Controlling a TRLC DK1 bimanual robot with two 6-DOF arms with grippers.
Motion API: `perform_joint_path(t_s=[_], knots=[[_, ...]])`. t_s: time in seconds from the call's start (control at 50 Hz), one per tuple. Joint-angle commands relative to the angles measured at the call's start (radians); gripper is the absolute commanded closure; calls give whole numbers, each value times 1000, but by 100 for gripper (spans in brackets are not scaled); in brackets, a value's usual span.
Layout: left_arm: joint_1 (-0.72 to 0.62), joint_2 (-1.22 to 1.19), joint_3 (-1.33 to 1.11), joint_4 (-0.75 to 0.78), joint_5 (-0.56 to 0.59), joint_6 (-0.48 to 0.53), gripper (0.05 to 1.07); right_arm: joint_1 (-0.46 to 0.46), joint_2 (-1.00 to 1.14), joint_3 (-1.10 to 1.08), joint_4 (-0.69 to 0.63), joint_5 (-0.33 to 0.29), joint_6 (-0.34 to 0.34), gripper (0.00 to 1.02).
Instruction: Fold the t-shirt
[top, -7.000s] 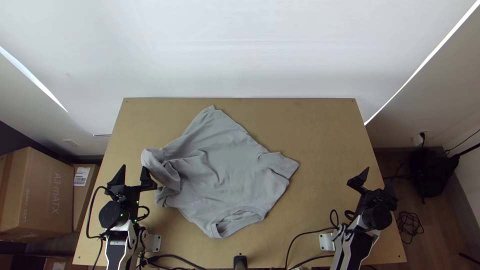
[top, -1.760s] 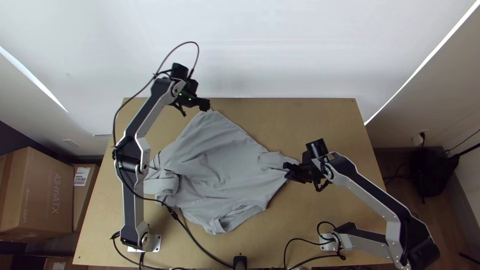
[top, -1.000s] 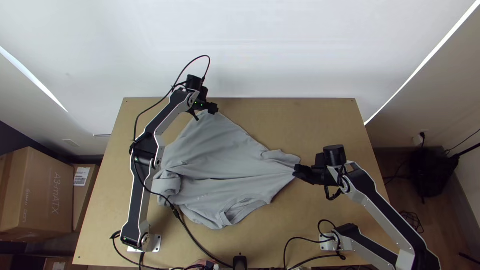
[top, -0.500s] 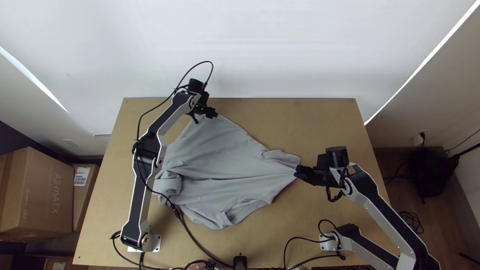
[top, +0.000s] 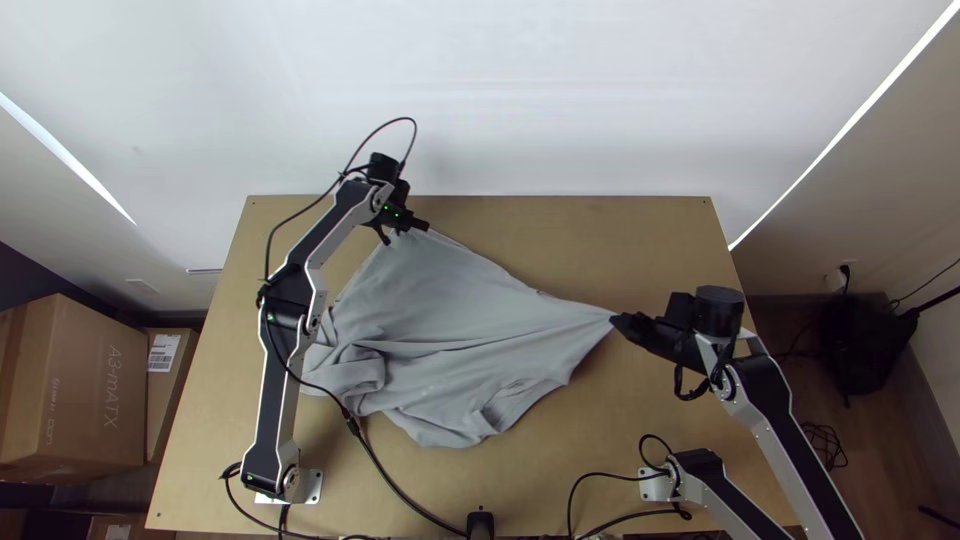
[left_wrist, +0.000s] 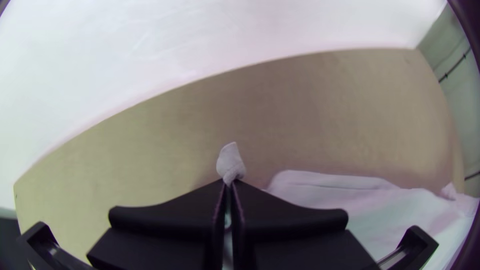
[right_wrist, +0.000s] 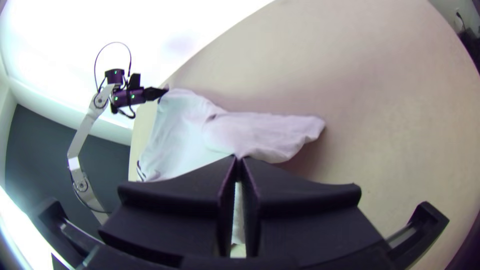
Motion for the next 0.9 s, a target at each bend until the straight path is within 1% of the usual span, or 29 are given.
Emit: perform_joint_path(t_s=[0.0, 0.06, 0.1, 0.24, 0.28, 0.36, 0.44, 0.52, 0.56, 0.64, 0.7, 0.72, 0.82, 0.88], knots=[[37, -187, -12, -16, 0, -127, 105, -65, -20, 34, 24, 13, -33, 100], [53, -263, -34, -18, 0, -176, 105, -91, -13, 54, 31, 13, -59, 100], [63, -316, -54, -18, 0, -196, 105, -105, -7, 70, 34, 12, -88, 100], [99, -473, -81, -18, 0, -264, 105, -120, 27, 134, 81, 13, -184, 100], [109, -517, -81, -18, 0, -279, 105, -131, 44, 160, 97, 13, -203, 100], [127, -588, -83, -15, -4, -287, 105, -155, 101, 234, 125, 13, -220, 100], [141, -649, -83, -9, -7, -308, 105, -188, 170, 330, 146, 12, -221, 100], [155, -707, -83, 2, -10, -317, 105, -221, 279, 476, 136, 12, -221, 100], [158, -738, -83, 10, -30, -326, 105, -249, 332, 554, 131, 12, -221, 100], [156, -803, -98, 59, -96, -328, 105, -281, 414, 702, 154, 17, -227, 100], [156, -864, -141, 122, -126, -325, 105, -310, 452, 784, 220, 59, -237, 100], [156, -882, -160, 148, -135, -323, 105, -313, 463, 809, 231, 64, -246, 100], [153, -997, -259, 286, -185, -283, 105, -333, 516, 947, 254, 86, -290, 100], [145, -1045, -282, 326, -206, -250, 105, -347, 533, 1002, 275, 93, -307, 100]])
